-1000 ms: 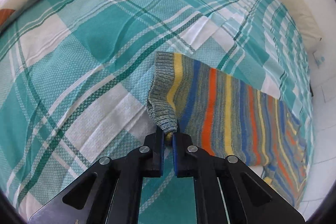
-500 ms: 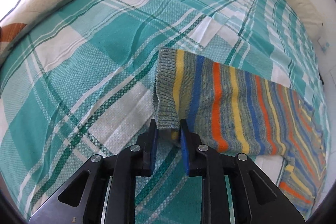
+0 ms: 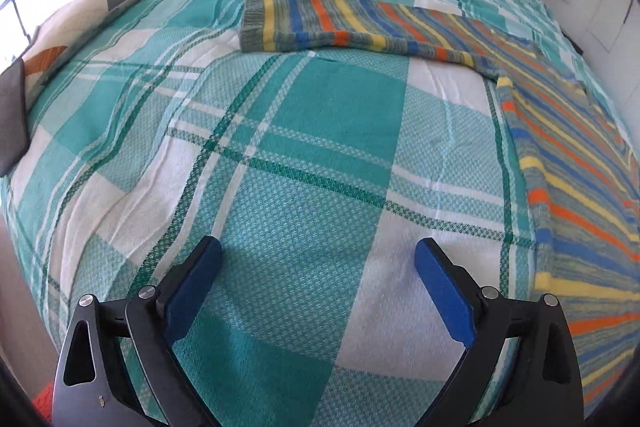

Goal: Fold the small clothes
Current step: 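Open the left tool, release the sleeve, and withdraw both tools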

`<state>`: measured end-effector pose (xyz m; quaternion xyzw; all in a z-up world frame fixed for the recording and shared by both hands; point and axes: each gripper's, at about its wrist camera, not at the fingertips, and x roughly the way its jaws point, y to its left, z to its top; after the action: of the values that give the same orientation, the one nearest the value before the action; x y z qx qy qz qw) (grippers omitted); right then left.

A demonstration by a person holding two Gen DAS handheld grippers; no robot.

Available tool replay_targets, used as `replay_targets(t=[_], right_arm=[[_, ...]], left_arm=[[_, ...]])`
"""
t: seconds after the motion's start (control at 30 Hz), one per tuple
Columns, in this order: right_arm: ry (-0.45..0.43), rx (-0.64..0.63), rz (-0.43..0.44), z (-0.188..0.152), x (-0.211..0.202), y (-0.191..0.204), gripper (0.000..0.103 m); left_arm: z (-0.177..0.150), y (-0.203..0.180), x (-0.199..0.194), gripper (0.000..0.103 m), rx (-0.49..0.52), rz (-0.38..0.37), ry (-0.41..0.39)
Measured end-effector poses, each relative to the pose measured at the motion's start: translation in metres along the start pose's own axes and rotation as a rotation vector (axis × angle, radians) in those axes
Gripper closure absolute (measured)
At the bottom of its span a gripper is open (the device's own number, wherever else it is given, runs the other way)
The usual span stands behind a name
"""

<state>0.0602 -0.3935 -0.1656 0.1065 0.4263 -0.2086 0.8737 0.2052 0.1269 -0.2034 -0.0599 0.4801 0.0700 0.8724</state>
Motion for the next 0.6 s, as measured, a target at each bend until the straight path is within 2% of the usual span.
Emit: replay_targets(t=[0.07, 0.2, 0.6], right_arm=[[0.034, 0.004, -0.007, -0.006, 0.011, -0.005, 0.011], [0.019, -0.025, 0.003, -0.013, 0.014, -0.004, 0.001], [0.009, -0.047, -0.016, -0.019, 0.018, 0.001, 0.000]], left_arm=[[-0.004, -0.003, -0.001, 0.000, 0.008, 0.029, -0.022], [-0.007, -0.001, -0.002, 0.000, -0.001, 0.029, -0.043], [-0.010, -0.003, -0.001, 0.000, -0.009, 0.043, -0.041]])
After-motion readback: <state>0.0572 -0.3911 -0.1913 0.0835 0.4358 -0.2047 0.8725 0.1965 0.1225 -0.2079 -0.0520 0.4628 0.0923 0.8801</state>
